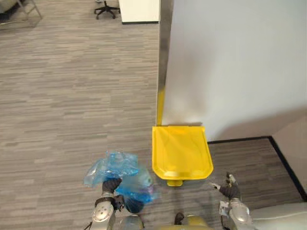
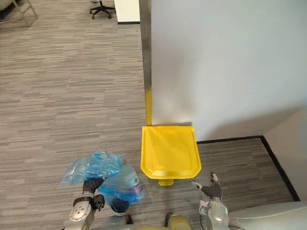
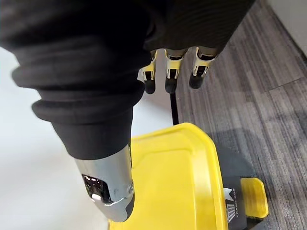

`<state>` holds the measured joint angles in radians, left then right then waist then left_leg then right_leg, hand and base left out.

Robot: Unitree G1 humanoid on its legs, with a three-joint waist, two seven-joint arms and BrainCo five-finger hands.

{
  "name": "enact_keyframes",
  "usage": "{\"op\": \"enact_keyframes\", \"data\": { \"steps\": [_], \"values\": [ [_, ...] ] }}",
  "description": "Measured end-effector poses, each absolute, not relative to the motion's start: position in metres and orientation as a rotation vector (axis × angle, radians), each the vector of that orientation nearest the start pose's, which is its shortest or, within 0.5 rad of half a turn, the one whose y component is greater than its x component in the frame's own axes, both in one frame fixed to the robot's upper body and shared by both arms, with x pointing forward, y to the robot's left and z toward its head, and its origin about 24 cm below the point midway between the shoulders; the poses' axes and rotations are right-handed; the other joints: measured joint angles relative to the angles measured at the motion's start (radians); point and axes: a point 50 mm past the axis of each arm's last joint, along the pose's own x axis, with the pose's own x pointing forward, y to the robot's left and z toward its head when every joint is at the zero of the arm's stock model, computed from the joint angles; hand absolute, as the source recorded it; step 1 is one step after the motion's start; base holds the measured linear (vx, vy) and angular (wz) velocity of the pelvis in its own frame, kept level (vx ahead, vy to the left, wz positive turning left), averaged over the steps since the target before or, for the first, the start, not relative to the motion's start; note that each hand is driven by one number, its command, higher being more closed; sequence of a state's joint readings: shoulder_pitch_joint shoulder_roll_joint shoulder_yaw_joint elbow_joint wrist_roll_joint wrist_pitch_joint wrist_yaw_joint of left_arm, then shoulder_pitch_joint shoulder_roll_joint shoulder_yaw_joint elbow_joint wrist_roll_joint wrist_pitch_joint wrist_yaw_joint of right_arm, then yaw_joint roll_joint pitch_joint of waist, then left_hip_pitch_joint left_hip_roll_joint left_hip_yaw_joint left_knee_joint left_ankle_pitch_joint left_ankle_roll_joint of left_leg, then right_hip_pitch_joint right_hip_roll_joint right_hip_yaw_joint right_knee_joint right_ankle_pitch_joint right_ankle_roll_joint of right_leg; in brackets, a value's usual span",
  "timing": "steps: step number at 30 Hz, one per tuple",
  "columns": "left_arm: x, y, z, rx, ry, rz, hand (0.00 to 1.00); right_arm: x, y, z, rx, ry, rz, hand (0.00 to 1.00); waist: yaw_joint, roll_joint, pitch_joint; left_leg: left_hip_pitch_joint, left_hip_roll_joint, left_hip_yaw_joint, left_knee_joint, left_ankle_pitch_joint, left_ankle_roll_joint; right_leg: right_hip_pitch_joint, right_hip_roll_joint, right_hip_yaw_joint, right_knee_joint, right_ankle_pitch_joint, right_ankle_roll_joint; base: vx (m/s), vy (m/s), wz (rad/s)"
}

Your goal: Gather rubbish on tea table into small bin, then transfer packed bag to large trash can.

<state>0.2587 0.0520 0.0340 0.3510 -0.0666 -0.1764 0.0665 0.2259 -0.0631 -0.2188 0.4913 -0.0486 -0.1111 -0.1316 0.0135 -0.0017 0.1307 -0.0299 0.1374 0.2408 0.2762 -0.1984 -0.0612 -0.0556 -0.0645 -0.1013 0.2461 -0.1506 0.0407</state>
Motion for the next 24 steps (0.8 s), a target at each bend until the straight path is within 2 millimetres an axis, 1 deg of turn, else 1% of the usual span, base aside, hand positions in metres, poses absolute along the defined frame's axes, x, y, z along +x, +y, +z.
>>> {"op": "enact_keyframes", "data": {
  "steps": [3,5,8,10,11,13,14,15,16,17,18,19,20,21,22,23,24],
  "values": [
    [0.163,0.189,-0.072,0.001,0.426,0.193,1.0,0.137,-0.233,-0.099,-0.114,0.633,-0.404,0.0,-0.002,0.009,-0.005,0.035,-0.014,0.019,-0.02,0.0,0.0,0.029,-0.007,0.031,-0.042,0.011,0.016,0.08,0.079,-0.27],
    [0.162,0.19,-0.073,0.005,0.436,0.193,1.0,0.133,-0.233,-0.104,-0.11,0.662,-0.408,0.0,-0.002,0.016,-0.012,0.049,-0.015,0.034,-0.041,0.0,0.0,0.034,-0.005,0.046,-0.059,0.016,0.021,0.05,0.034,-0.21],
    [0.156,0.191,-0.08,0.01,0.474,0.196,1.0,0.137,-0.233,-0.109,-0.11,0.689,-0.4,0.0,-0.002,0.03,-0.019,0.063,-0.014,0.06,-0.07,0.0,0.0,0.033,0.009,0.075,-0.093,0.042,0.023,0.03,0.016,-0.3],
    [0.153,0.192,-0.084,0.012,0.492,0.2,1.0,0.143,-0.232,-0.109,-0.11,0.685,-0.391,0.0,0.0,0.031,-0.017,0.062,-0.014,0.067,-0.069,0.0,0.0,0.028,0.013,0.09,-0.101,0.055,0.022,0.01,0.033,-0.27],
    [0.151,0.193,-0.085,0.013,0.502,0.203,1.0,0.146,-0.232,-0.108,-0.113,0.679,-0.387,0.0,0.001,0.031,-0.017,0.062,-0.014,0.068,-0.067,-0.001,0.001,0.018,0.013,0.097,-0.084,0.055,0.022,0.0,0.02,-0.23],
    [0.152,0.193,-0.084,0.014,0.499,0.204,1.0,0.151,-0.232,-0.105,-0.119,0.666,-0.377,0.0,0.001,0.032,-0.008,0.061,-0.009,0.068,-0.05,-0.008,0.01,-0.033,0.017,0.103,0.016,0.055,0.023,-0.03,0.02,-0.19],
    [0.154,0.193,-0.082,0.014,0.486,0.204,1.0,0.158,-0.232,-0.102,-0.118,0.643,-0.375,0.0,0.001,0.037,0.011,0.065,-0.001,0.064,-0.026,-0.033,0.036,-0.077,0.019,0.091,0.133,0.053,0.026,-0.09,0.035,-0.14],
    [0.161,0.193,-0.077,0.017,0.455,0.203,1.0,0.164,-0.231,-0.097,-0.118,0.614,-0.375,0.0,-0.002,0.034,0.041,0.089,0.009,0.055,-0.009,-0.093,0.05,-0.15,0.009,0.065,0.324,0.045,0.047,-0.11,0.029,-0.12],
    [0.165,0.196,-0.074,0.028,0.44,0.203,1.0,0.168,-0.229,-0.094,-0.112,0.597,-0.372,0.0,0.001,0.026,0.069,0.103,0.001,0.056,0.032,-0.119,0.058,-0.218,-0.012,0.045,0.466,0.011,0.08,-0.12,0.01,-0.01],
    [0.165,0.197,-0.074,0.04,0.443,0.204,1.0,0.164,-0.229,-0.095,-0.112,0.603,-0.376,0.0,-0.001,0.024,0.077,0.103,0.002,0.039,0.089,-0.16,0.07,-0.257,-0.024,0.034,0.471,-0.044,0.059,-0.06,-0.001,0.08],
    [0.166,0.198,-0.073,0.045,0.439,0.206,1.0,0.162,-0.23,-0.095,-0.113,0.605,-0.38,0.0,-0.002,0.019,0.08,0.105,0.002,0.035,0.112,-0.177,0.071,-0.275,-0.027,0.023,0.448,-0.044,0.056,-0.02,-0.006,0.18],
    [0.169,0.201,-0.071,0.063,0.43,0.2,1.0,0.16,-0.23,-0.094,-0.116,0.6,-0.385,0.0,0.0,0.008,0.088,0.108,0.001,0.032,0.151,-0.205,0.074,-0.314,-0.029,0.011,0.372,-0.032,0.059,0.03,-0.021,0.16],
    [0.17,0.204,-0.07,0.075,0.426,0.197,1.0,0.16,-0.231,-0.094,-0.118,0.598,-0.391,0.0,0.0,0.004,0.092,0.105,0.0,0.028,0.164,-0.214,0.071,-0.328,-0.029,0.002,0.32,-0.018,0.064,0.1,-0.047,0.4],
    [0.172,0.202,-0.069,0.077,0.424,0.191,1.0,0.158,-0.234,-0.094,-0.13,0.603,-0.406,0.0,-0.01,0.013,0.09,0.102,0.002,-0.003,0.186,-0.235,0.069,-0.29,-0.046,-0.034,0.282,0.024,0.056,0.14,-0.045,0.41],
    [0.178,0.201,-0.065,0.078,0.401,0.184,1.0,0.159,-0.236,-0.092,-0.136,0.597,-0.416,0.0,0.001,0.009,0.087,0.092,-0.001,-0.021,0.202,-0.248,0.047,-0.238,-0.048,-0.008,0.232,0.027,0.066,0.18,-0.036,0.5],
    [0.184,0.201,-0.062,0.085,0.384,0.179,1.0,0.16,-0.236,-0.091,-0.137,0.592,-0.421,0.0,0.003,-0.005,0.087,0.08,-0.007,-0.032,0.218,-0.251,0.035,-0.216,-0.056,0.013,0.225,0.039,0.063,0.22,-0.081,0.81],
    [0.196,0.196,-0.057,0.08,0.357,0.168,1.0,0.163,-0.241,-0.085,-0.136,0.566,-0.446,0.0,-0.008,-0.001,0.113,0.08,-0.027,-0.095,0.227,-0.258,0.025,-0.211,-0.071,0.031,0.293,0.027,0.064,0.26,-0.076,1.13]
  ]
}}
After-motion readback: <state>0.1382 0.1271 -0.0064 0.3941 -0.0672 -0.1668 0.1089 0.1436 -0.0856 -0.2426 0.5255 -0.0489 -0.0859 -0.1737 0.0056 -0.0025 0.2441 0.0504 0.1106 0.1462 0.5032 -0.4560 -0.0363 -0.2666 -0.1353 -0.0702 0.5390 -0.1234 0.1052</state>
